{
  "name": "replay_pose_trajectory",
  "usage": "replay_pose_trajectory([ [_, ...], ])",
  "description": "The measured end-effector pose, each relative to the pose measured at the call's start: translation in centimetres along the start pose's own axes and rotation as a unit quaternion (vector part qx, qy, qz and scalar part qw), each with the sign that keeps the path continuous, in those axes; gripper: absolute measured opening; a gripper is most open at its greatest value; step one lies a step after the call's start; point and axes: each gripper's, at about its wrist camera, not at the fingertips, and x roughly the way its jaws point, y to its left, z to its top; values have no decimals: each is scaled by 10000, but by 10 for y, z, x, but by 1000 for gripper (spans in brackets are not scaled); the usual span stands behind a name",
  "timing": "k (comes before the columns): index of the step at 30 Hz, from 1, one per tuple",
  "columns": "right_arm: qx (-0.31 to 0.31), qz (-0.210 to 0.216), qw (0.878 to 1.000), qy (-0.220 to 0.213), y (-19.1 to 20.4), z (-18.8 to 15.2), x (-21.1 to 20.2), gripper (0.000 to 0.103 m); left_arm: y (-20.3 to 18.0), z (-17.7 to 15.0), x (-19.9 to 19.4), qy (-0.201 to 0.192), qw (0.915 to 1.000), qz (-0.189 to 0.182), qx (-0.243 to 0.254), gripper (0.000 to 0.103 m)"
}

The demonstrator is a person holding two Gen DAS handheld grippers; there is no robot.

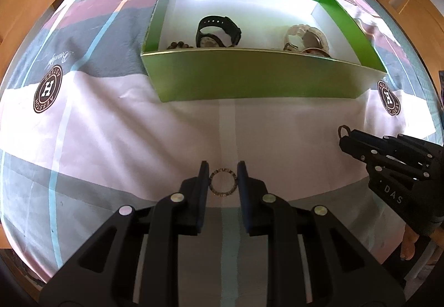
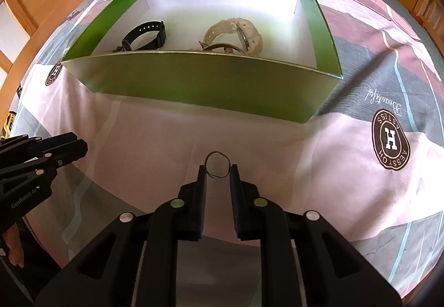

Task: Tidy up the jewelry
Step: 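Carry both rings over the green box and open both tools to drop them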

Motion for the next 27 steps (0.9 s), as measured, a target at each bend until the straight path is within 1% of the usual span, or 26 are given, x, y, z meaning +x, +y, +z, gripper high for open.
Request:
replay_pose_trajectory([
  [3, -11, 1, 10000, -12, 1, 0, -2, 17, -2, 4, 4, 2, 10000, 15, 26, 21],
  [4, -15, -4, 10000, -9, 3, 1, -2, 17, -7, 2, 2, 2, 10000, 21, 30, 21],
  [9, -36, -17, 10000, -4, 6, 0, 0, 16, -7, 0, 0, -14, 10000, 21, 37, 21],
  [18, -122, 105, 9997, -208, 12, 0, -9, 16, -17, 2, -13, -287, 9995, -33, 153, 21],
  [27, -241, 147, 9992, -274, 24, 7, -13, 17, -32, 5, -15, -398, 9989, -68, 230, 21],
])
